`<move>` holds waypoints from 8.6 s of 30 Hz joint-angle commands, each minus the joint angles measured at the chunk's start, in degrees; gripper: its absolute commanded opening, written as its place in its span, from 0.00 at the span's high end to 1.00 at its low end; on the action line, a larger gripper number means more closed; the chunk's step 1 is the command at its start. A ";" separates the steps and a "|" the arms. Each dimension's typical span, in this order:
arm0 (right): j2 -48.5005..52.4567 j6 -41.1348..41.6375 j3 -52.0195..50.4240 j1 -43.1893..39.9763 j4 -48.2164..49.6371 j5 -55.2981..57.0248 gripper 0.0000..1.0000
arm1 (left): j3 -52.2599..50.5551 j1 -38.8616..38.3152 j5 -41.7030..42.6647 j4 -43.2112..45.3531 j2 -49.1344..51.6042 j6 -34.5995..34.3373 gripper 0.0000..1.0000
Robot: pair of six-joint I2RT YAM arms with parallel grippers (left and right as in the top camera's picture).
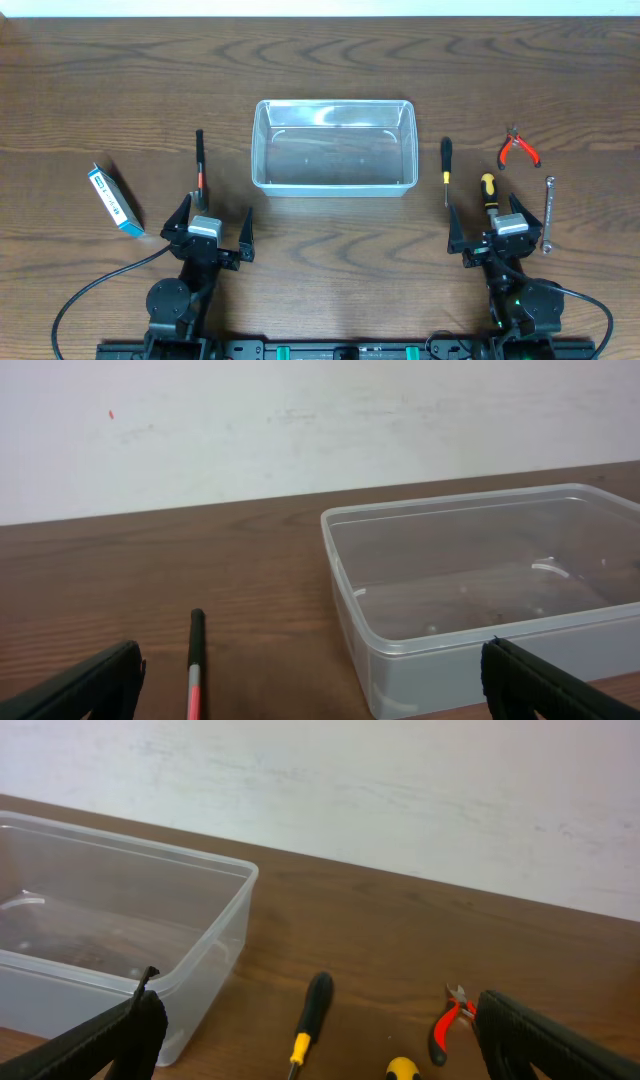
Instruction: Pack container
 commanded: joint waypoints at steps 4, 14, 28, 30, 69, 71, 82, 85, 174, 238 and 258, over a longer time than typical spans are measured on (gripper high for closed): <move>-0.37 0.61 -0.09 -0.57 -0.26 -0.22 0.01 | -0.76 -0.07 2.43 -2.12 -0.33 -0.72 0.02; -0.37 0.61 -0.09 -0.57 -0.26 -0.22 0.01 | -0.76 -0.07 2.43 -2.12 -0.33 -0.72 0.02; -0.37 0.66 -0.09 -0.57 -0.11 -1.14 0.01 | -0.76 -0.07 2.43 -2.12 -0.33 -0.72 0.02; -0.37 0.74 -0.09 -0.57 -0.11 -1.16 0.01 | -0.76 -0.07 2.34 -2.12 -0.33 -0.72 0.02; 68.48 16.20 80.70 -0.59 -73.37 2.62 0.01 | 46.62 -0.02 0.35 -54.40 43.32 -9.33 0.02; 73.22 16.24 82.01 -0.59 -72.67 4.94 0.01 | 46.64 -0.02 0.35 -54.93 42.86 -9.35 0.02; 94.84 13.86 82.36 -0.59 -61.22 6.43 0.01 | 48.02 0.00 0.28 -55.65 41.44 -9.33 0.02; 100.37 12.63 82.36 -0.59 -58.71 5.55 0.01 | 48.02 -0.02 0.28 -55.65 41.44 -9.35 0.02; 119.67 12.39 82.29 -0.48 -46.77 1.90 0.89 | 48.00 -0.02 0.31 -55.65 41.48 -9.33 0.02; 125.63 -36.44 102.62 24.28 -54.51 -12.22 0.89 | 54.86 23.71 -2.01 -55.52 41.59 -13.75 0.02; 121.44 -22.29 115.58 23.82 -58.88 -6.88 0.59 | 54.88 23.71 -2.03 -55.49 41.83 -7.02 0.02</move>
